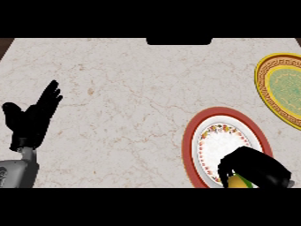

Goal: Pick the lemon from the plate and place it in the plate

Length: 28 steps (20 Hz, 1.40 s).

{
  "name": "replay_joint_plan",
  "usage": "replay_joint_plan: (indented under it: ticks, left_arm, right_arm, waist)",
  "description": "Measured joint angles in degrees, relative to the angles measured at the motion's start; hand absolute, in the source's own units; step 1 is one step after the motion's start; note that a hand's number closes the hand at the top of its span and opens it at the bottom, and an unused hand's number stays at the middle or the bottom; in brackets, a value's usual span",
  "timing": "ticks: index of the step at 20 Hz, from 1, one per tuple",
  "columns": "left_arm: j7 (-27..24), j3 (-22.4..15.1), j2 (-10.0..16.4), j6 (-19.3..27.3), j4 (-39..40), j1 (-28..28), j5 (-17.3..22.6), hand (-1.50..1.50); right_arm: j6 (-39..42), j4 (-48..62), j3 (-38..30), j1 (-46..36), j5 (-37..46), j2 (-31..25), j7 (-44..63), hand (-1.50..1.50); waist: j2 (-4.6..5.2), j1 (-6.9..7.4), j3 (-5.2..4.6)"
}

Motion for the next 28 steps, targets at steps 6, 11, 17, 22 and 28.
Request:
replay_joint_plan:
  ticks: [6,11,17,22,28]
  left_arm:
    - [-0.77,-0.24,-1.06,0.52,0.78,-0.08,-1.21,0.00]
    - [-0.92,-0.12,-1.55,1.25,0.66,0.60,-1.67,0.00]
    - [-0.57,0.59,-1.14,0.86,0.33,0.77,-1.33,0.00]
    - [-0.26,0.17,-1.59,0.39,-0.30,0.47,-1.68,0.00]
    - [-0.98,0.26,-2.68,0.37,1.86,-1.43,-2.37,0.00]
  right_arm:
    - [-7.60,-4.35,-5.07,3.29,0.80,-4.62,-8.75,1.50]
    - [-14.40,-10.03,-14.68,5.13,-4.82,-3.12,-11.40,1.50]
    - [-20.05,-13.57,-27.78,4.76,-12.63,0.06,-9.74,1.50]
    - [-17.66,-9.84,-35.79,0.79,-19.69,-0.35,-4.99,1.50]
    - [-16.11,4.30,-40.64,-8.71,-22.94,-3.30,-3.42,1.50]
  waist:
    - [-0.04,-0.33,0.04]
    - [-0.25,-1.22,0.06]
    - [-0.19,-1.08,0.04]
    - [-0.02,-0.27,0.02]
    - [0.15,0.27,0.02]
